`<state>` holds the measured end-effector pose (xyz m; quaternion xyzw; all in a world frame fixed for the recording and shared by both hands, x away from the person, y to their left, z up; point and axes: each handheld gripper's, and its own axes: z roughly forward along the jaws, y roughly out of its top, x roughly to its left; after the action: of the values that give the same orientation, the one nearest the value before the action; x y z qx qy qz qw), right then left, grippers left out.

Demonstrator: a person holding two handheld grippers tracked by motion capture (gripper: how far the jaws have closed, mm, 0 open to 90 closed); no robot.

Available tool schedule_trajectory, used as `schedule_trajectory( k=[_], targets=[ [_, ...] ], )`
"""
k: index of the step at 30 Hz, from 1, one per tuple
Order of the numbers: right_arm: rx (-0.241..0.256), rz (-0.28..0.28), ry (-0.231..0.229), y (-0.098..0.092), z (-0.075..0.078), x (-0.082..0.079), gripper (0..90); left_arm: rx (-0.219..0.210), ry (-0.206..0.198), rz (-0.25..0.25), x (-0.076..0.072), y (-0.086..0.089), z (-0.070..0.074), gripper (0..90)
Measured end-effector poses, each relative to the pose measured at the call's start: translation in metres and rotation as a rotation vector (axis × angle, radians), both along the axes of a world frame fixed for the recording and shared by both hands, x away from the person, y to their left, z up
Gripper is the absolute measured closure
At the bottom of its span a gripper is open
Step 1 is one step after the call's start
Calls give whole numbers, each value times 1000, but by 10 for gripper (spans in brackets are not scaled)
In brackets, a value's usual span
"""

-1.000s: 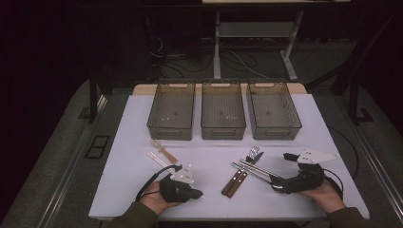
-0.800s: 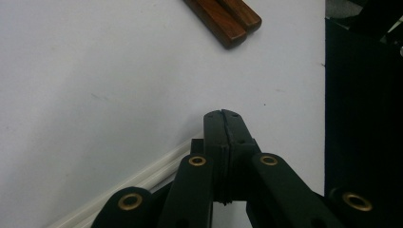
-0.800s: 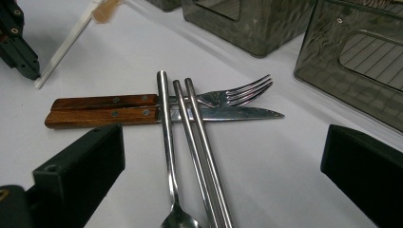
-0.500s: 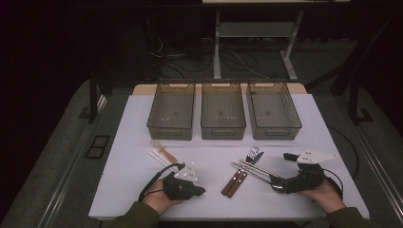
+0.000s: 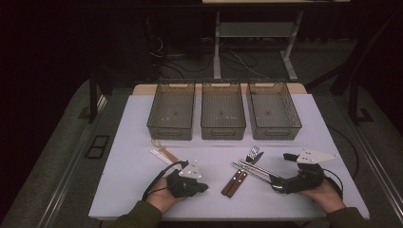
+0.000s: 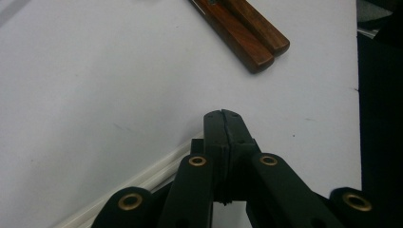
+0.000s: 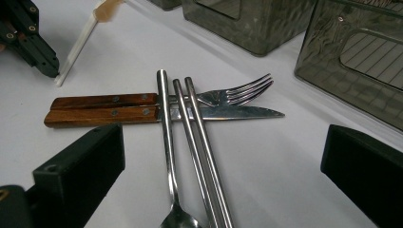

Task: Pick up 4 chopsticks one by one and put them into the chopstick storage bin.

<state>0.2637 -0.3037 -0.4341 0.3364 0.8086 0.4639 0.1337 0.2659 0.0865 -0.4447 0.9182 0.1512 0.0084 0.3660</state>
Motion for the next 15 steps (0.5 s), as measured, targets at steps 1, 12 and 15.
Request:
schedule_trajectory(
  k=[1,12,15],
  targets=[
    [0,0,0,0,0,0,6,1,-2,0,0,0,0,887],
    [-1,2,-1,0,0,0,6,-4,-33,28,4,-9,1,888],
    [-1,2,0,0,0,0,6,1,-43,30,6,-14,1,888]
  ],
)
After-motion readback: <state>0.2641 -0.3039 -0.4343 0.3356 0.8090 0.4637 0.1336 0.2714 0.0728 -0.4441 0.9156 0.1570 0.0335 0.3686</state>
